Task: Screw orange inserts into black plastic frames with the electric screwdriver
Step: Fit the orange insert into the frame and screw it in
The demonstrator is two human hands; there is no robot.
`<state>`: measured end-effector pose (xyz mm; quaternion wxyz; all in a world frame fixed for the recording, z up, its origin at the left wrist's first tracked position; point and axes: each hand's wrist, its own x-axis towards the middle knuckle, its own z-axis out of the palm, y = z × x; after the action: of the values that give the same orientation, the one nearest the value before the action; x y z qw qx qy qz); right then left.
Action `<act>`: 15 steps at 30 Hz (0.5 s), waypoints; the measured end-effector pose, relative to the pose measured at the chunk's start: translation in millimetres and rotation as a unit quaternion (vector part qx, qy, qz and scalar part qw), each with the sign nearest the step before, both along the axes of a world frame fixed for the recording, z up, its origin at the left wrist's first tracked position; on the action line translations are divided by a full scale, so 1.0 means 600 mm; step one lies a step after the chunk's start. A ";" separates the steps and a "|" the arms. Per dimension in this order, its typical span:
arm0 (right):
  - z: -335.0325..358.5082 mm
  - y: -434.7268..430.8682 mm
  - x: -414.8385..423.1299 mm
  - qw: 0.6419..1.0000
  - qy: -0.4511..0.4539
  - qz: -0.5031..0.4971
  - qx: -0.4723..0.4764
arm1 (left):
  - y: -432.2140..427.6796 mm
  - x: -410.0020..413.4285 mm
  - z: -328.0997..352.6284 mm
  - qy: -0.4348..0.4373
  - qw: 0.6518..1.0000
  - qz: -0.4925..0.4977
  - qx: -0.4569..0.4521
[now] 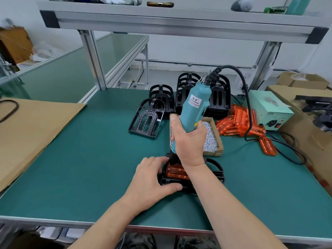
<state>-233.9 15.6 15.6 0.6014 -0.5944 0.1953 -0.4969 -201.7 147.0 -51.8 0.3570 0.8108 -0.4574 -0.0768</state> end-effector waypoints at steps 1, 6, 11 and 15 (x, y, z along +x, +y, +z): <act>0.001 0.000 -0.001 1.000 -0.002 0.000 0.006 | 0.000 0.000 0.001 0.001 1.000 -0.005 0.003; 0.003 0.000 -0.017 1.000 -0.023 0.010 0.018 | 0.000 -0.001 0.004 0.011 1.000 -0.004 0.007; 0.011 0.004 -0.029 0.999 -0.037 0.030 -0.018 | 0.000 -0.001 0.007 0.014 1.000 -0.006 -0.001; 0.014 0.002 -0.034 0.998 -0.034 0.042 -0.038 | 0.002 -0.001 0.006 0.014 1.000 -0.004 -0.005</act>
<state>-254.4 16.7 23.8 0.6053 -0.6070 0.1308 -0.4981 -202.4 147.9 -48.2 0.3675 0.8057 -0.4563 -0.0874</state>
